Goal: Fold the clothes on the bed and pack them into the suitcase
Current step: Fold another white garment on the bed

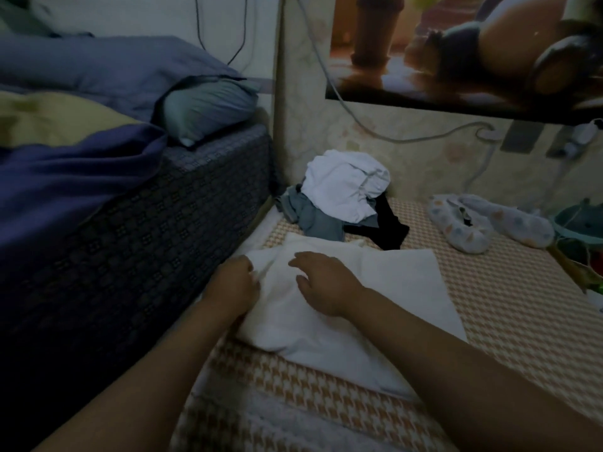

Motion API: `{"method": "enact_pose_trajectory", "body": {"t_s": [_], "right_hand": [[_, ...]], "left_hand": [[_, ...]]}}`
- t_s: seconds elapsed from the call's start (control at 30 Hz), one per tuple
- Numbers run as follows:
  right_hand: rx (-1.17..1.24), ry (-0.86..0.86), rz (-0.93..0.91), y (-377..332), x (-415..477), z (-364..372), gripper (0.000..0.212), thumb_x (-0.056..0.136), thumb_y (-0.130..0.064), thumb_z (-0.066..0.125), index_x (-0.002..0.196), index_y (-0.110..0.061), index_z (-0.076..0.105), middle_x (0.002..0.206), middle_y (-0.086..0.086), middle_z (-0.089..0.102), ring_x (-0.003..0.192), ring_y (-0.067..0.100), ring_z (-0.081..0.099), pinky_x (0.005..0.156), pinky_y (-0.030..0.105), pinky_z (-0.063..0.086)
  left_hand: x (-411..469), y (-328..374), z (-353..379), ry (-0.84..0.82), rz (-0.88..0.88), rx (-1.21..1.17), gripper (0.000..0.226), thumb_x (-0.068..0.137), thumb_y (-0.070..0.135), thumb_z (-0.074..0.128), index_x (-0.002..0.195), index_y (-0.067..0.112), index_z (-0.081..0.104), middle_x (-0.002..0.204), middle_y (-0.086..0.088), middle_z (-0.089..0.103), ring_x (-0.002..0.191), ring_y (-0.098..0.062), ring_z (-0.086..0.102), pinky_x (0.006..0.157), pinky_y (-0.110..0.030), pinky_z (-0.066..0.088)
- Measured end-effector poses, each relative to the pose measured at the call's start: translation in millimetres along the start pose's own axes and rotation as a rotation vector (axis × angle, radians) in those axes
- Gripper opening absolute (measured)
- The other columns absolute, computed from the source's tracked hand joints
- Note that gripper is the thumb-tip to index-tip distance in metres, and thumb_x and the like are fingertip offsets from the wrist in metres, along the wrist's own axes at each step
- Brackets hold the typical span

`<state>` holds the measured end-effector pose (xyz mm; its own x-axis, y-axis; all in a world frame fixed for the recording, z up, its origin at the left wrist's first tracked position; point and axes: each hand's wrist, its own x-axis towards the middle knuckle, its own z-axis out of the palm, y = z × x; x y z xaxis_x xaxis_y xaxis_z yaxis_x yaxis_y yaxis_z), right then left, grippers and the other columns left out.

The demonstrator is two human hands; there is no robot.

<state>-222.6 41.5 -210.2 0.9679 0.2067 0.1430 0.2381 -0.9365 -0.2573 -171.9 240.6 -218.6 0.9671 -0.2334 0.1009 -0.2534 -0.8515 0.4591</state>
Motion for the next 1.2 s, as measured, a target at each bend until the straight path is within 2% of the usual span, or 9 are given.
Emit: {"method": "enact_pose_trajectory", "body": {"t_s": [0.2, 0.33, 0.47, 0.6, 0.73, 0.83, 0.93, 1.03, 1.2], "right_hand": [[0.039, -0.127, -0.027, -30, 53, 41, 0.057, 0.100, -0.040, 0.046, 0.151, -0.023, 0.028, 0.157, 0.001, 0.030, 0.142, 0.020, 0.030, 0.116, 0.034, 0.022], [0.041, -0.218, -0.034, -14, 53, 51, 0.082, 0.091, -0.054, 0.055, 0.154, -0.027, 0.012, 0.160, -0.001, 0.020, 0.144, 0.019, 0.025, 0.118, 0.036, 0.019], [0.058, -0.232, 0.003, -15, 76, 39, 0.093, 0.081, -0.061, 0.065, 0.154, -0.030, 0.017, 0.159, -0.002, 0.022, 0.143, 0.019, 0.027, 0.116, 0.038, 0.025], [0.084, -0.064, -0.051, -34, 113, 32, 0.064, 0.097, -0.031, 0.053, 0.153, -0.019, 0.025, 0.157, 0.006, 0.027, 0.142, 0.023, 0.030, 0.113, 0.033, 0.028], [0.018, -0.142, -0.132, -57, 142, 22, 0.072, 0.092, -0.010, 0.058, 0.153, -0.023, 0.021, 0.155, 0.005, 0.032, 0.136, 0.023, 0.039, 0.106, 0.030, 0.035], [0.033, -0.115, -0.153, -57, 150, 13, 0.036, 0.091, -0.013, 0.058, 0.126, -0.014, 0.064, 0.123, 0.011, 0.065, 0.109, 0.027, 0.060, 0.086, 0.030, 0.046], [0.127, 0.009, -0.078, -45, 147, 9, 0.011, 0.086, -0.014, 0.062, 0.089, -0.008, 0.072, 0.091, 0.012, 0.071, 0.084, 0.028, 0.063, 0.067, 0.031, 0.045], [0.307, 0.144, 0.057, -35, 142, 3, 0.009, 0.087, -0.010, 0.063, 0.079, -0.015, 0.062, 0.083, 0.008, 0.066, 0.080, 0.024, 0.061, 0.066, 0.033, 0.047], [0.448, 0.157, 0.168, -20, 134, 0, 0.014, 0.082, 0.006, 0.060, 0.074, -0.006, 0.060, 0.077, 0.011, 0.063, 0.070, 0.024, 0.061, 0.068, 0.049, 0.057]], "left_hand": [[15, -46, 4, -0.157, -0.288, -0.024, 0.085, 0.092, 0.054, 0.053, 0.151, 0.003, 0.019, 0.152, -0.018, 0.028, 0.135, -0.033, 0.032, 0.105, -0.036, 0.036], [31, -56, 5, -0.020, -0.207, -0.149, 0.031, 0.095, 0.027, 0.054, 0.115, 0.003, 0.059, 0.119, -0.014, 0.056, 0.088, -0.019, 0.050, 0.070, -0.024, 0.040], [41, -53, 2, 0.186, -0.096, -0.167, 0.019, 0.096, 0.014, 0.044, 0.080, 0.005, 0.048, 0.084, -0.008, 0.054, 0.071, -0.019, 0.048, 0.049, -0.025, 0.031], [41, -49, -7, 0.265, -0.031, -0.368, 0.017, 0.101, 0.016, 0.038, 0.086, 0.009, 0.042, 0.071, 0.000, 0.050, 0.058, -0.009, 0.044, 0.041, -0.020, 0.030], [41, -46, -9, 0.303, -0.054, -0.597, 0.016, 0.097, 0.026, 0.054, 0.102, 0.015, 0.045, 0.083, 0.002, 0.054, 0.070, -0.010, 0.053, 0.052, -0.023, 0.039], [40, -44, -6, 0.059, -0.167, -0.840, 0.041, 0.084, 0.030, 0.074, 0.114, 0.017, 0.050, 0.099, 0.007, 0.058, 0.089, -0.011, 0.060, 0.067, -0.022, 0.050], [36, -46, 0, -0.226, -0.141, -0.625, 0.022, 0.079, 0.023, 0.076, 0.098, 0.015, 0.068, 0.094, -0.003, 0.067, 0.091, -0.020, 0.065, 0.070, -0.028, 0.053], [46, -51, -14, 0.042, -0.200, -0.455, 0.016, 0.087, 0.014, 0.063, 0.071, 0.012, 0.060, 0.069, -0.003, 0.058, 0.077, -0.024, 0.060, 0.060, -0.028, 0.042], [46, -51, -30, 0.217, -0.073, -0.121, 0.020, 0.093, 0.029, 0.055, 0.081, 0.015, 0.063, 0.080, -0.006, 0.065, 0.078, -0.027, 0.061, 0.063, -0.033, 0.045]]}}
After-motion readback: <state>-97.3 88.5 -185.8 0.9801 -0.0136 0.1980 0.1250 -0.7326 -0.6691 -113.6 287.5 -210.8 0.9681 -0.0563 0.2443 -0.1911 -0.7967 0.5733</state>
